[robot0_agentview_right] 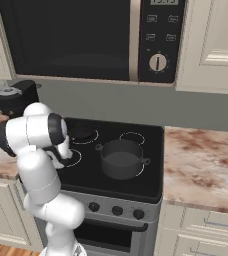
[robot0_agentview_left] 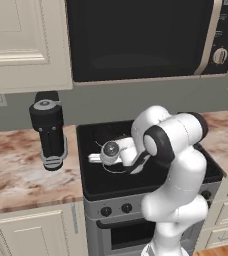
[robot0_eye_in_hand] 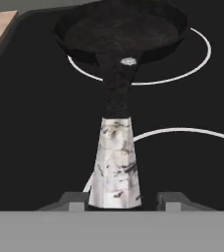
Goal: Move the pot and pan from the stove into the sink.
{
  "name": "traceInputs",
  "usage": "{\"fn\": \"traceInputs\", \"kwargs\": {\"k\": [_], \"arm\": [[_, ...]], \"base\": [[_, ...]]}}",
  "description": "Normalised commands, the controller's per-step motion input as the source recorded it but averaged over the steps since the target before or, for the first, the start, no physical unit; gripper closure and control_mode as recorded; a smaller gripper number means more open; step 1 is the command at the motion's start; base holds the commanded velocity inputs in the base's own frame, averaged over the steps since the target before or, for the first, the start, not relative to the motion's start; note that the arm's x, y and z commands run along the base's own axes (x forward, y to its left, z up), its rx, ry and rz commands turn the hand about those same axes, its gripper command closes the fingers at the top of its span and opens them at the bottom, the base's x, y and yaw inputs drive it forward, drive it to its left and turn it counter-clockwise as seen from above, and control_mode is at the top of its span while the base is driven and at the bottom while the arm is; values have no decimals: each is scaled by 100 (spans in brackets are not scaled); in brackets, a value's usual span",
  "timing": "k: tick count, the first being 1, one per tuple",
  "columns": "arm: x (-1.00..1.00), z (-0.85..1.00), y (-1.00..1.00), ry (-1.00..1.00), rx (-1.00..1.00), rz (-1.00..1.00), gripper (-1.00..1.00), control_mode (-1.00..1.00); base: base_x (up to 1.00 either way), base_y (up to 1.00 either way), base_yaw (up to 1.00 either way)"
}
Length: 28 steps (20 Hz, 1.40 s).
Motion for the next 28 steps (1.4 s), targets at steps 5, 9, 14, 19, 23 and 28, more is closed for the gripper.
{"fn": "traceInputs", "kwargs": {"k": [5, 9, 14, 19, 23, 28], "arm": [[0, 62, 0, 0, 5, -4, 100, -100], [0, 90, -2, 0, 5, -3, 100, -100], [-6, 99, -1, 0, 3, -1, 100, -100], [-29, 99, 0, -1, 2, 0, 100, -100], [-52, 100, 0, -5, 2, 0, 100, -100], [-55, 100, 0, -3, 0, 2, 100, -100]], "base": [[0, 0, 0], [0, 0, 0], [0, 0, 0], [0, 0, 0], [0, 0, 0], [0, 0, 0]]}}
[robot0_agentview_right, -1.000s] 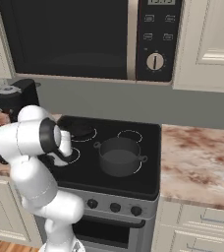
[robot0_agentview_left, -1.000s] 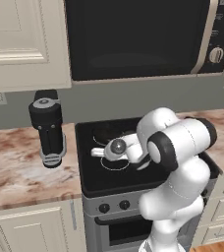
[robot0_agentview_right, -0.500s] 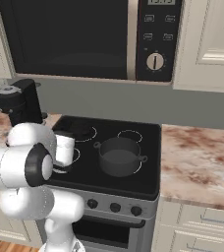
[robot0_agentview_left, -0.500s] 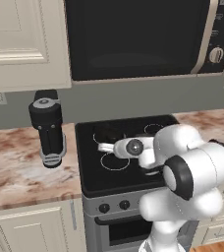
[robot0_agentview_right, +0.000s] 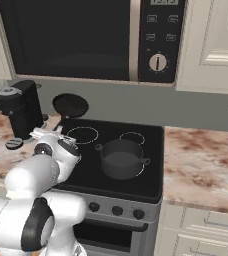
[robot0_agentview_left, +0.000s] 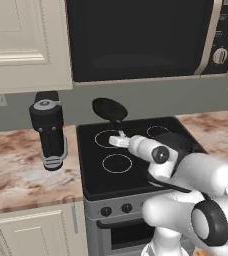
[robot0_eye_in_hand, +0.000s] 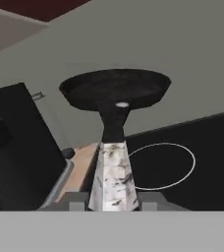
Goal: Move the pot and pan from the stove into the sink.
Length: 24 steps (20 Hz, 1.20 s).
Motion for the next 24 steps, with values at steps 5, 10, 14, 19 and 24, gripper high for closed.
{"fn": "traceInputs", "kwargs": {"k": [5, 10, 14, 19, 24], "arm": [[-60, 96, 0, 0, -2, 2, 100, -100], [-55, 34, -1, 10, -14, 1, 100, -100], [-69, 24, -4, 16, -23, 1, 100, -100], [-79, 13, -4, 17, -31, 3, 100, -100], [-87, 4, -6, 15, -34, 5, 100, -100]], "base": [[0, 0, 0], [0, 0, 0], [0, 0, 0], [0, 0, 0], [0, 0, 0]]}}
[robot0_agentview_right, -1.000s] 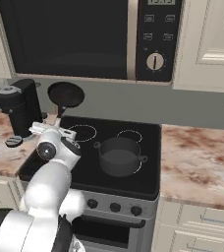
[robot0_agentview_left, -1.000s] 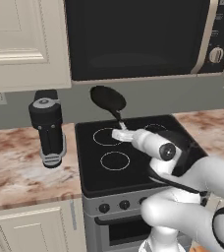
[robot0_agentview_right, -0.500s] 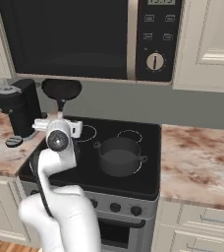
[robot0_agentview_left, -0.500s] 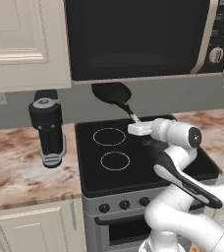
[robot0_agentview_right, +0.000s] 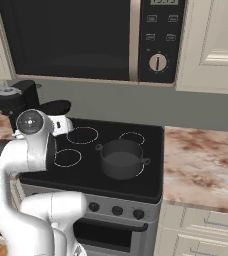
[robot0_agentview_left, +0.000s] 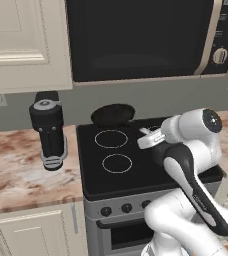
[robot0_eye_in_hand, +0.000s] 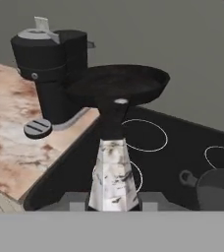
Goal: Move the pot and pan from the stove into the sink.
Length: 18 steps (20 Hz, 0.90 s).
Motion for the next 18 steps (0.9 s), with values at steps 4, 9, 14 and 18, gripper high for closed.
{"fn": "traceInputs", "kwargs": {"k": [4, 9, 14, 18], "arm": [[-92, 11, -11, 12, -30, 5, 100, -100], [-99, 16, -25, 4, -21, 5, 100, -100], [-91, 33, -39, -4, 3, 8, 100, -100], [-78, 38, -40, -10, 18, 13, 100, -100]], "base": [[0, 0, 0], [0, 0, 0], [0, 0, 0], [0, 0, 0]]}}
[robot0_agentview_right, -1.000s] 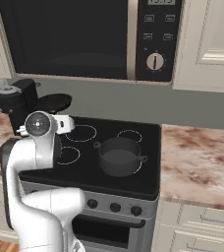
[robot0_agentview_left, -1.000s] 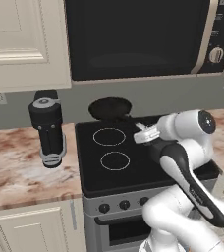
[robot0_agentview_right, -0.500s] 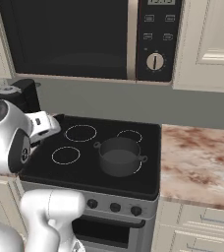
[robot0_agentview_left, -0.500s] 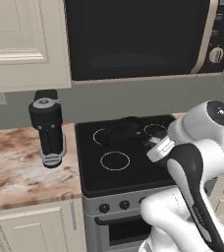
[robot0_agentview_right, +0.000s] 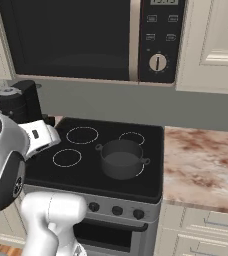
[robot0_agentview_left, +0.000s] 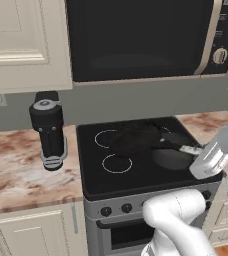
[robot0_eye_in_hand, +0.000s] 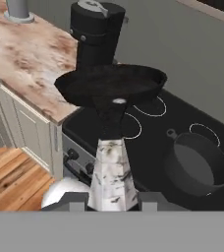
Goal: Move the pot and pan from the stove into the sink.
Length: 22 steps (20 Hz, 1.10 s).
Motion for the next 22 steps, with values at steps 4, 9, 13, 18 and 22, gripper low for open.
{"fn": "traceInputs", "kwargs": {"k": [4, 9, 13, 18, 22], "arm": [[-53, 22, -20, -10, 20, 9, 100, -100], [-3, 2, 0, -3, 3, 0, 100, -100], [0, 0, 0, 0, 0, 0, 100, -100], [0, 0, 0, 0, 0, 0, 100, 100], [0, 0, 0, 0, 0, 0, 100, 100]], "base": [[0, 0, 0], [0, 0, 0], [0, 0, 0], [-41, -11, 1], [-76, -25, 3]]}}
